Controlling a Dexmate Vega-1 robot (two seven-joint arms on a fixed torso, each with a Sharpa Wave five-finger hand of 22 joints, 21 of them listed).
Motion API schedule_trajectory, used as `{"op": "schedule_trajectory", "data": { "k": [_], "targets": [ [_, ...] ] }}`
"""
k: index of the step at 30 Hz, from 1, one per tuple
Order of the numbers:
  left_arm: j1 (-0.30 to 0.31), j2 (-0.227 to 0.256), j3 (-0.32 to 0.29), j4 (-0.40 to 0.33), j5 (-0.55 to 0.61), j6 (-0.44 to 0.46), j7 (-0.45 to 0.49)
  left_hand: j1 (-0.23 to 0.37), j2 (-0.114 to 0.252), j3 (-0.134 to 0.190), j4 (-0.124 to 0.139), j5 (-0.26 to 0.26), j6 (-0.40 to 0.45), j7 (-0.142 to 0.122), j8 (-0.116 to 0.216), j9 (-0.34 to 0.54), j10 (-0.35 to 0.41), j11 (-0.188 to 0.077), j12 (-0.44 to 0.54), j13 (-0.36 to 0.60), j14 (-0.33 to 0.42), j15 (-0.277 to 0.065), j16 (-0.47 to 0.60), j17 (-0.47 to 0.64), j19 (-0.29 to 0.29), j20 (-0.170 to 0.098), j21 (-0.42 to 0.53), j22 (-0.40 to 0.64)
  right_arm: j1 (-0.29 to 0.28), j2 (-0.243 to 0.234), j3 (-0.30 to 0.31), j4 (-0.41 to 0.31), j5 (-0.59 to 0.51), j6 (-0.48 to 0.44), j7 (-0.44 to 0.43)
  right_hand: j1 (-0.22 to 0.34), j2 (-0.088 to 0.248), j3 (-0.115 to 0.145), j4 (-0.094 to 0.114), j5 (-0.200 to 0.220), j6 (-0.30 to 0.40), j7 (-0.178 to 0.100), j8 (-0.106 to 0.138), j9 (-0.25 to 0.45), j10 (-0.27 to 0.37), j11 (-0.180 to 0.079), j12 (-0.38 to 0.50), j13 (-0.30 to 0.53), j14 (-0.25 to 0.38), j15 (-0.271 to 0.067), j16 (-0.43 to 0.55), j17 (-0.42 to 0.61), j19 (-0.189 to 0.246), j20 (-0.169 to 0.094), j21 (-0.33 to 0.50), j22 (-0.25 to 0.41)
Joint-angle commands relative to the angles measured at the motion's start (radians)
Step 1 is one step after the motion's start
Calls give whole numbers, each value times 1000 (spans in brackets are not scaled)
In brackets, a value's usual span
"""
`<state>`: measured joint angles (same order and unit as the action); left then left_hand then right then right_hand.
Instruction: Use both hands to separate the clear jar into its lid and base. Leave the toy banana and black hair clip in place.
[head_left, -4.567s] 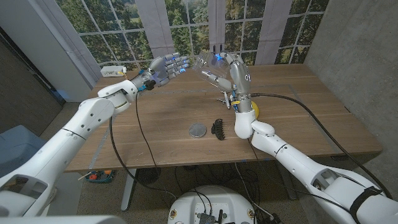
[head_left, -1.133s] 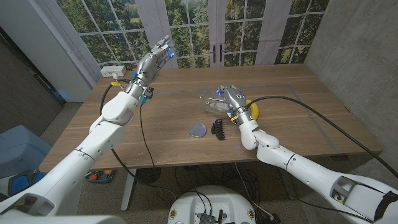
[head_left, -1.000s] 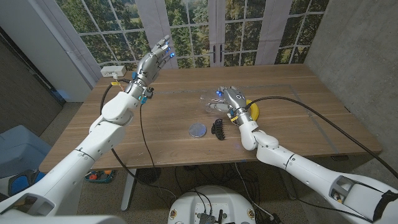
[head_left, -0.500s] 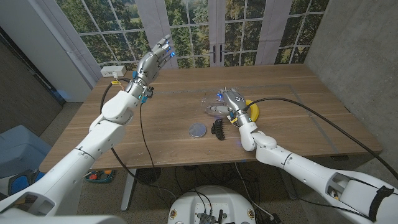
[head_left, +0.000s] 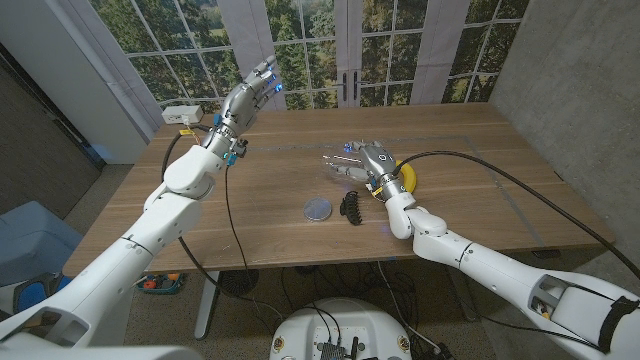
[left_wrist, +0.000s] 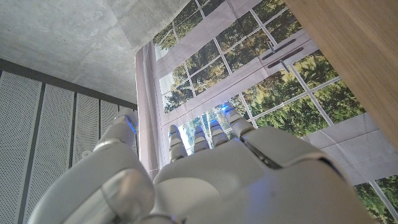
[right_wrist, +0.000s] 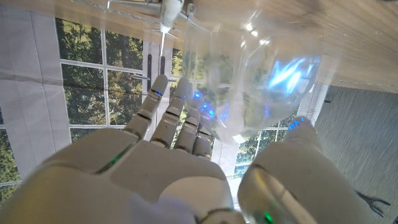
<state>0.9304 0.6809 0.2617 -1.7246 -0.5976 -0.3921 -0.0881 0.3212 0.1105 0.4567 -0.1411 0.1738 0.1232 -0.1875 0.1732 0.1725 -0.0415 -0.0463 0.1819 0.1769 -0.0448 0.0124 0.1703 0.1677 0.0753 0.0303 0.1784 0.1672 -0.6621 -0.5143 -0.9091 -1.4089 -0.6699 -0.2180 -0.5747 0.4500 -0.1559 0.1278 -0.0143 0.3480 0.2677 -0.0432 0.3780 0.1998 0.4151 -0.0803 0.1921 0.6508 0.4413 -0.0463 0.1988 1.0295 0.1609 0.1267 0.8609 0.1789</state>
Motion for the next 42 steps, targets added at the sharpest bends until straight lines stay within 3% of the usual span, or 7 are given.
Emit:
{"op": "schedule_trajectory", "data": {
  "k": [1, 13, 21, 25, 31, 37, 42],
  "targets": [
    [5, 4, -3, -4, -8, -3, -5, -8, 2, 4, -6, 1, 1, 1, 7, 2, -5, -2, 7, 0, -5, 1, 5, 1, -6, -3, 8, 4, -11, -34, 42, -104, 70, -27, 138, -38, -5, -41, 8, 14, -61, 10, -51, 3, -93, 35, -10, -17, -99, -11, -18, -43, -62, 37, -51, -1],
    [5, 7, -3, 2, -14, -2, -14, -11, 2, 4, -8, 1, -3, -4, 5, 2, -10, -3, 6, 0, -11, 0, 3, 1, -7, -3, 8, 4, -61, -46, 139, -198, 219, 69, 153, -94, 38, -85, 36, 45, -59, -21, -100, 0, -215, 62, -10, -82, -294, 13, -26, -147, -139, 60, -149, -7],
    [-7, 4, 2, 26, -30, -4, -39, -23, 5, 7, -13, 3, -24, -7, -1, 1, -22, -19, 5, -1, -24, -72, 2, 0, -9, -47, 9, 4, -76, -45, 173, -211, 265, 133, 147, -80, 93, -71, 35, 60, -48, -95, -138, -9, -244, 35, -9, -161, -400, -20, -25, -264, -134, -16, -208, -10],
    [-13, -1, 4, 43, -43, -1, -47, -32, 6, 6, -11, 4, -55, 5, -8, 0, -34, -28, 2, -2, -37, -82, 0, 1, -9, -51, 10, 4, -83, -39, 200, -186, 322, 224, 135, -83, 128, -63, 38, 59, -127, -44, -186, -14, -246, 19, -9, -221, -402, -38, -19, -360, -127, -83, -250, -11],
    [-24, 0, 8, 69, -53, -3, -72, -59, 21, 8, 4, 8, -115, 23, -12, -1, -63, -32, -3, -3, -62, -92, 0, 4, -13, -66, 9, 4, -91, -31, 229, -177, 367, 280, 132, -103, 189, -48, 57, 57, -131, 30, -185, -15, -252, 17, -10, -268, -401, -44, -18, -437, -114, -146, -282, -11],
    [-37, 5, 14, 96, -77, 2, -115, -103, 24, 0, 24, 11, -158, 27, -9, -3, -101, -43, -7, -3, -100, -109, -2, 6, -27, -88, 6, 4, -106, -23, 265, -179, 434, 333, 144, -145, 277, -28, 97, 49, -113, 31, -180, -17, -246, 20, -6, -304, -398, -52, -15, -489, -100, -182, -303, -11],
    [-40, -1, 14, 111, -84, -6, -124, -130, 31, -4, 40, 14, -176, 48, -8, -4, -115, -45, -5, -4, -113, -114, 1, 8, -33, -97, 6, 4, -122, -19, 289, -195, 464, 347, 144, -155, 295, -23, 106, 45, -104, 34, -179, -17, -239, 23, -4, -315, -395, -55, -15, -505, -96, -189, -309, -11]
  ]
}}
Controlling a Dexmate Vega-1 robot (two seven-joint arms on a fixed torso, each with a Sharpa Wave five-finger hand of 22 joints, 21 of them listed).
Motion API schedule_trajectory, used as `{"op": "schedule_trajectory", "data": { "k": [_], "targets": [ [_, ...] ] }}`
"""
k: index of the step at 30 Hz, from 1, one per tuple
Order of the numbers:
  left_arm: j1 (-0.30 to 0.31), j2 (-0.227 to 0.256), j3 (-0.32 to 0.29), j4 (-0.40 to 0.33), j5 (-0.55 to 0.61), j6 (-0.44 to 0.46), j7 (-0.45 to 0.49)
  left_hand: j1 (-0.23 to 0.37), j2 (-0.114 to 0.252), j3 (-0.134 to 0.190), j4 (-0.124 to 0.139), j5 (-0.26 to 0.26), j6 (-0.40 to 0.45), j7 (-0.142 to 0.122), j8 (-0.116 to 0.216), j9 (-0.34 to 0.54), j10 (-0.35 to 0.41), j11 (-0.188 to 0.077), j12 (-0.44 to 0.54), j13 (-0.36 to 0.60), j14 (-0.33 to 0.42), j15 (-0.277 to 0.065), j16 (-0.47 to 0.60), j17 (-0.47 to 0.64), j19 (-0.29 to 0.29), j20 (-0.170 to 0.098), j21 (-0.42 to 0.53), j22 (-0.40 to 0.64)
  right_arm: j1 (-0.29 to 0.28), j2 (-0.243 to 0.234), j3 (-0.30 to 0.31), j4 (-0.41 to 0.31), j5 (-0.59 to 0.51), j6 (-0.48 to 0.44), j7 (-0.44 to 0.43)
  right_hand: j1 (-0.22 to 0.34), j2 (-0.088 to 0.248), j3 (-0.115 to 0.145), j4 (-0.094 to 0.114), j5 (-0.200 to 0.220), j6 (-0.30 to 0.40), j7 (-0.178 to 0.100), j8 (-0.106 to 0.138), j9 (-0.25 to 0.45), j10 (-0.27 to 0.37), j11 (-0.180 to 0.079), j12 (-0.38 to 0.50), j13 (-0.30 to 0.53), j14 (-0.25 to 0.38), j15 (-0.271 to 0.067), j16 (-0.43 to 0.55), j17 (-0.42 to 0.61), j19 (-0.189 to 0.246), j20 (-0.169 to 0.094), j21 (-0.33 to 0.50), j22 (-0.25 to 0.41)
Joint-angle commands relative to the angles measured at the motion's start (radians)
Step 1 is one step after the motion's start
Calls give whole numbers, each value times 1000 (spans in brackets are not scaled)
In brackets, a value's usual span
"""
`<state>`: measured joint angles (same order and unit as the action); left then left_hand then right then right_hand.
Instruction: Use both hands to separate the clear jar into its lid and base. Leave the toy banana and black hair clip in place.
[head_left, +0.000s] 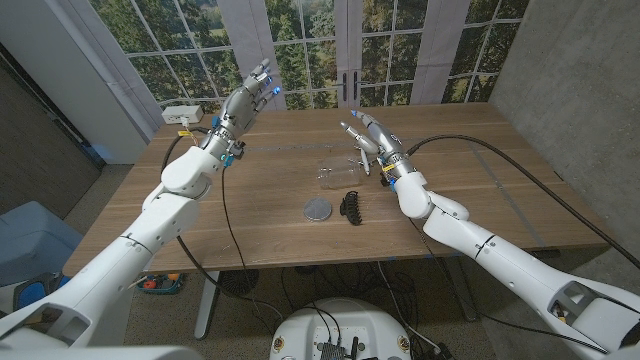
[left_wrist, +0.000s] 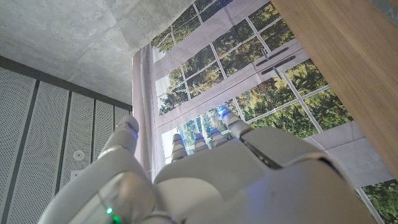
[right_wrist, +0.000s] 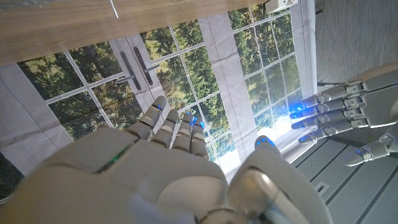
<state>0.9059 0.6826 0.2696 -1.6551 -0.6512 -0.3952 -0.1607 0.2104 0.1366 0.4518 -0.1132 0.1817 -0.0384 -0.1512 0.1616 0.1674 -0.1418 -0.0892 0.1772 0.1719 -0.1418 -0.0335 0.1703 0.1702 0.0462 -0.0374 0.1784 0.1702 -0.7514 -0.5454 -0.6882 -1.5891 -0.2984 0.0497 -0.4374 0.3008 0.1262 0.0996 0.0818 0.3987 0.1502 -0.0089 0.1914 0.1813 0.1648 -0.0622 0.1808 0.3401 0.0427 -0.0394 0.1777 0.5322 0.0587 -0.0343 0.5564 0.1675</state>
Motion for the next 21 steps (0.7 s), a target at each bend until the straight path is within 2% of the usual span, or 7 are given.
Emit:
{"op": "schedule_trajectory", "data": {
  "k": [1, 6, 9, 10, 13, 16, 21],
  "targets": [
    [-17, -3, 8, 46, -35, 0, -58, -25, 8, 1, 16, 8, -20, 20, 4, 1, -15, -4, 1, 1, -18, -69, 2, 6, -4, -36, 7, 1, -41, 14, 77, -25, 102, 78, 3, -8, 15, 6, 12, -7, 17, -2, 9, 1, 12, 5, 8, -6, 3, -62, 6, -11, 4, -27, -7, 0],
    [-22, -9, 15, 68, -50, 5, -75, -36, 18, 5, 24, 11, -31, 39, 5, 1, -23, -9, 1, 1, -24, -72, 2, 5, -7, -45, 7, 1, -66, 16, 107, -51, 160, 96, 18, -12, 20, 8, 15, -10, 24, -4, 10, 1, 18, 5, 9, -12, 6, -64, 7, -21, -1, -24, -14, 0],
    [-26, -14, 18, 76, -58, 9, -82, -38, 22, 7, 26, 12, -34, 43, 5, 0, -24, -10, 1, 1, -26, -74, 2, 4, -7, -49, 7, 1, -77, 19, 120, -61, 180, 104, 21, -14, 23, 9, 16, -11, 27, -3, 10, 1, 20, 6, 9, -16, 8, -61, 7, -27, -1, -24, -16, 0],
    [-32, -16, 23, 85, -60, 13, -87, -38, 22, 7, 27, 13, -35, 43, 6, 0, -25, -12, 2, 1, -26, -74, 3, 4, -7, -50, 7, 1, -88, 23, 134, -65, 217, 122, 26, -16, 25, 11, 18, -13, 29, -4, 10, 1, 20, 6, 9, -18, 7, -62, 6, -31, -1, -26, -18, 0],
    [-39, -24, 27, 97, -64, 14, -93, -40, 24, 8, 27, 13, -36, 45, 6, 0, -25, -10, 2, 1, -27, -74, 3, 3, -8, -51, 7, 1, -98, 25, 148, -70, 247, 136, 38, -18, 32, 17, 20, -16, 38, -8, 11, 0, 26, 5, 10, -27, 3, -74, 4, -45, -5, -36, -27, 0],
    [-62, -37, 39, 122, -93, 30, -133, -40, 27, 11, 29, 15, -37, 46, 7, 0, -25, -10, 3, 1, -27, -74, 3, 3, -8, -51, 7, 0, -116, 27, 172, -75, 276, 163, 30, -18, 35, 20, 20, -17, 40, -8, 11, 0, 28, 5, 10, -31, 4, -75, 4, -52, -6, -41, -31, -1],
    [-88, -50, 50, 154, -115, 36, -178, -39, 66, 40, 47, 27, -36, 59, 12, 0, -21, -6, 7, 0, -25, -67, 6, 2, -6, -44, 10, 0, -130, 32, 200, -61, 330, 208, 44, -16, 46, 32, 22, -20, 48, -2, 11, 0, 35, 13, 11, -44, 8, -75, 5, -72, 2, -61, -37, -1]
  ]
}}
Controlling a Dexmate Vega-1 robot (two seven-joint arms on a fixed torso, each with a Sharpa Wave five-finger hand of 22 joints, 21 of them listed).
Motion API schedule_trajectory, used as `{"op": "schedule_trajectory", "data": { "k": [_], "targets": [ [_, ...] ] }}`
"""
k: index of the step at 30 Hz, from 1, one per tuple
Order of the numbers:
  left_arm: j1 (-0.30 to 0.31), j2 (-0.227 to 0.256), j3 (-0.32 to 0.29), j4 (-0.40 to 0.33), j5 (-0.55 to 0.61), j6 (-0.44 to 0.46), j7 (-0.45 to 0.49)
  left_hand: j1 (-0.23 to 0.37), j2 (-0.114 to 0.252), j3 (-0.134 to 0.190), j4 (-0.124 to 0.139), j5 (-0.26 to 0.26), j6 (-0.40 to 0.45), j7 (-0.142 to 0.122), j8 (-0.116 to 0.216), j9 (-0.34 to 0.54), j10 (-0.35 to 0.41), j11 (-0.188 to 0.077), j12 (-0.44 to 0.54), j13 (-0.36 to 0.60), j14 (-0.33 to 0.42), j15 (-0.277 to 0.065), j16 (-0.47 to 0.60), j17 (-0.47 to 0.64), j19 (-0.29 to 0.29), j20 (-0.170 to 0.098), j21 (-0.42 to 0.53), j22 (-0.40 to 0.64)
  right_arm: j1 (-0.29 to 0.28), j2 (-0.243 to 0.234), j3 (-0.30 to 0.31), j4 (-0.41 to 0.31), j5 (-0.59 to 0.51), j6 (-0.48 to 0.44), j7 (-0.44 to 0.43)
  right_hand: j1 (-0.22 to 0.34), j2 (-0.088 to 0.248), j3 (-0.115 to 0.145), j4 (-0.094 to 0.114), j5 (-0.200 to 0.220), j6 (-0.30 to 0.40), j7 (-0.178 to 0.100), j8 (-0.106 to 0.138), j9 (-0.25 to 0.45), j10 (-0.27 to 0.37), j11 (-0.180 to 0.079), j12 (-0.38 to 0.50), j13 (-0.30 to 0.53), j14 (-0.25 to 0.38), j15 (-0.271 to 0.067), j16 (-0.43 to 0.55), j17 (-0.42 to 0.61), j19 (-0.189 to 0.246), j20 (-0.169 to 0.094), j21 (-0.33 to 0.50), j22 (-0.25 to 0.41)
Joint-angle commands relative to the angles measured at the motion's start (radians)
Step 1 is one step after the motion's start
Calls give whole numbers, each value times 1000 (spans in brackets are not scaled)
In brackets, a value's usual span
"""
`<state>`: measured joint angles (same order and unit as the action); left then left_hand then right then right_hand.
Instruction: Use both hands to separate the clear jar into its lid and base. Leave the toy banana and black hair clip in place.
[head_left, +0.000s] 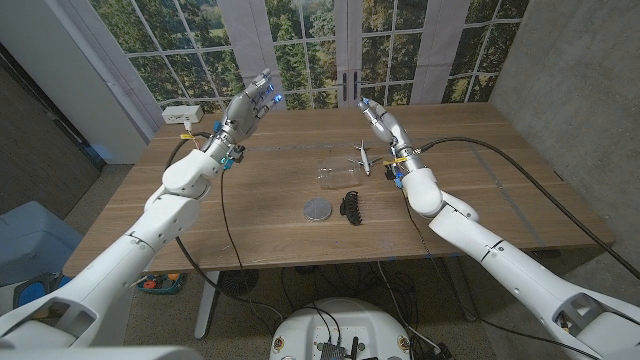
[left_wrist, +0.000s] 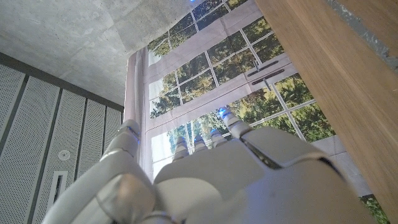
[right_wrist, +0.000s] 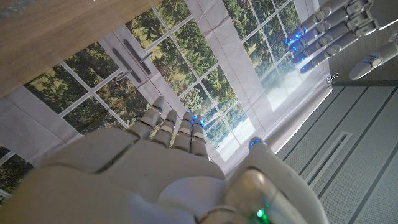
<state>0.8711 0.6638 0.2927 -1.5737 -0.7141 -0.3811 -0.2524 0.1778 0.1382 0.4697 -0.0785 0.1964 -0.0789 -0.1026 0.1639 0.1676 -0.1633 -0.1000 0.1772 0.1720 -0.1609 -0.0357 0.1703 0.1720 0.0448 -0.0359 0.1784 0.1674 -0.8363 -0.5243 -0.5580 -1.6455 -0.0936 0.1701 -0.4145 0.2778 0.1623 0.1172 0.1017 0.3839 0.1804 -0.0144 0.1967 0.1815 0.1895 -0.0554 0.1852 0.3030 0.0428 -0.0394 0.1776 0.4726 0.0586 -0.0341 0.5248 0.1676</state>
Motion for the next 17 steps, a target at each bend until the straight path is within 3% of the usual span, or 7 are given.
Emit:
{"op": "schedule_trajectory", "data": {
  "k": [1, 5, 12, 17],
  "targets": [
    [-54, -39, 28, 73, -68, 35, -85, -6, 69, 31, 19, 16, 10, 13, 12, 0, 3, 6, 8, 0, -3, -66, 8, 0, -2, -50, 11, 3, -51, 12, 84, 4, 155, 109, 28, 9, 15, 21, 2, -6, 22, 9, 5, 0, 16, 12, 8, -11, 12, -73, 6, -21, 5, -67, -9, -1],
    [-52, -45, 29, 75, -66, 47, -66, -5, 76, 49, 34, 23, 13, 20, 13, 0, 7, 7, 10, 0, 3, -63, 10, 0, 4, -52, 13, 4, -63, 20, 113, 21, 207, 154, 37, 13, 20, 35, 2, -8, 26, 20, 4, -1, 17, 16, 7, -22, 15, -69, 6, -38, 16, -80, -13, -1],
    [-16, -43, 16, 76, -65, 89, 15, -1, 76, 73, 52, 29, 16, 20, 14, 0, 9, 4, 11, 0, 5, -70, 10, 0, 9, -60, 15, 4, -66, 78, 201, 127, 449, 267, 113, 15, 13, 43, -1, -12, 32, 27, 4, -1, 25, 28, 9, -32, 25, -57, 8, -56, 19, -76, -21, -2],
    [23, -31, -2, 52, -62, 98, 64, -1, 71, 81, 58, 31, 15, 17, 13, 0, 8, 2, 10, 0, 5, -74, 9, 0, 9, -64, 15, 4, -53, 97, 220, 170, 476, 302, 116, 15, 3, 46, -4, -16, 40, 32, 4, -1, 30, 33, 9, -40, 30, -45, 9, -71, 19, -67, -29, -2]
  ]
}}
